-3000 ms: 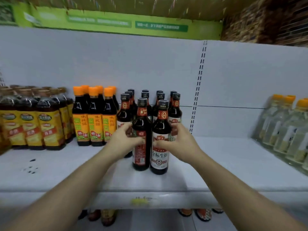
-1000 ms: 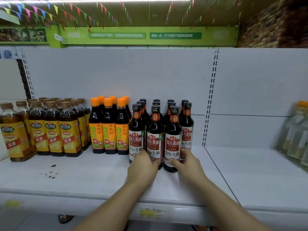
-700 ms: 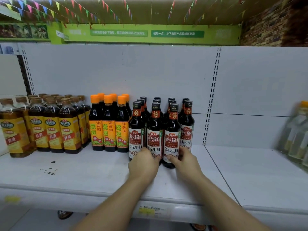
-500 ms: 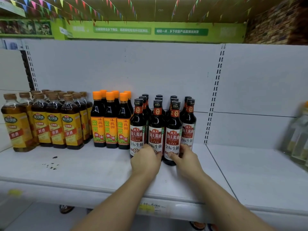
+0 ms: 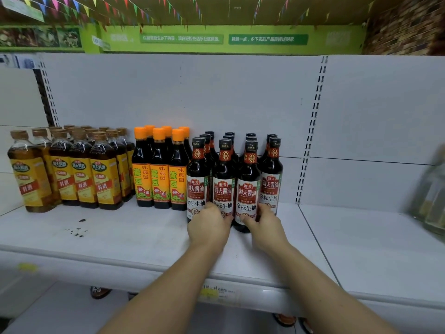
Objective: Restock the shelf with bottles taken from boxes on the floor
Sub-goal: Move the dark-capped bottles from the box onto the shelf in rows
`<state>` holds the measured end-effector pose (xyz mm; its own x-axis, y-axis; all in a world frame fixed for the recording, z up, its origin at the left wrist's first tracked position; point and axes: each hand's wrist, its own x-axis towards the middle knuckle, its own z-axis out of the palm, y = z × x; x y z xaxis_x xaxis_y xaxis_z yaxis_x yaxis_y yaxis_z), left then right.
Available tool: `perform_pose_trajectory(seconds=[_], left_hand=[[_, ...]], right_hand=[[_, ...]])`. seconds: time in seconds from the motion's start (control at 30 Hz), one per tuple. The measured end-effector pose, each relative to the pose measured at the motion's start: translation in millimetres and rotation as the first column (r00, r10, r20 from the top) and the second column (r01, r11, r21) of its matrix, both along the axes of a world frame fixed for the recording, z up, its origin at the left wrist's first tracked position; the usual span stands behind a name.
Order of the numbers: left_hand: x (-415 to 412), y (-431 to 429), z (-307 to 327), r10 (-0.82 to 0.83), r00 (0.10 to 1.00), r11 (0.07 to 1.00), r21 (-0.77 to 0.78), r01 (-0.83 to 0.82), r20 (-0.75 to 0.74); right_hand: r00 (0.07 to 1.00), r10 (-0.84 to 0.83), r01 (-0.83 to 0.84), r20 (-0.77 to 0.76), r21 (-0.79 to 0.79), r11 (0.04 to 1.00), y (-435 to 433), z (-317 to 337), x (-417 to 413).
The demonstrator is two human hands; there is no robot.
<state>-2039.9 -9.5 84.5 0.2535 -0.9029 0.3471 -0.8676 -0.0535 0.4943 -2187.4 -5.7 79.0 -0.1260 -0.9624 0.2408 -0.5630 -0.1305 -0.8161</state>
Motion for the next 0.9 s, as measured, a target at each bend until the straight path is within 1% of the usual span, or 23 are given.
perform_pose_trajectory(seconds=[0.07, 0.23, 0.33, 0.43, 0.6, 0.73, 0.9], left_hand=[[0, 3, 1, -0.003, 1.0, 1.0, 0.002, 0.003, -0.017], [11, 10, -2, -0.058, 0.987, 0.997, 0.033, 0.064, -0.148], [20, 14, -3, -0.09, 0.973, 0.995, 0.026, 0.098, -0.213], [26, 23, 1, -0.107, 0.959, 0.994, 0.01, 0.113, -0.264], [33, 34, -1, -0.123, 0.923, 0.99, 0.02, 0.14, -0.365], [38, 40, -2, -0.138, 0.86, 0.988, -0.003, 0.157, -0.492], [41, 54, 4, -0.181, 0.785, 0.982, -0.072, 0.173, -0.592]], right_hand=[[1.0, 0.007, -0.007, -0.007, -0.002, 1.0, 1, 0, 0], [0.999, 0.022, -0.022, 0.024, 0.03, 0.999, 3, 3, -2], [0.999, 0.026, -0.028, 0.035, 0.066, 0.997, 0, 3, -3], [0.998, 0.011, -0.016, 0.055, 0.096, 0.995, -2, 1, -5], [0.995, -0.018, 0.009, 0.094, 0.096, 0.995, 5, 5, -7], [0.992, -0.058, 0.048, 0.112, 0.092, 0.995, 18, 9, -6], [0.976, -0.014, -0.009, 0.216, 0.102, 0.995, 35, 10, 7]])
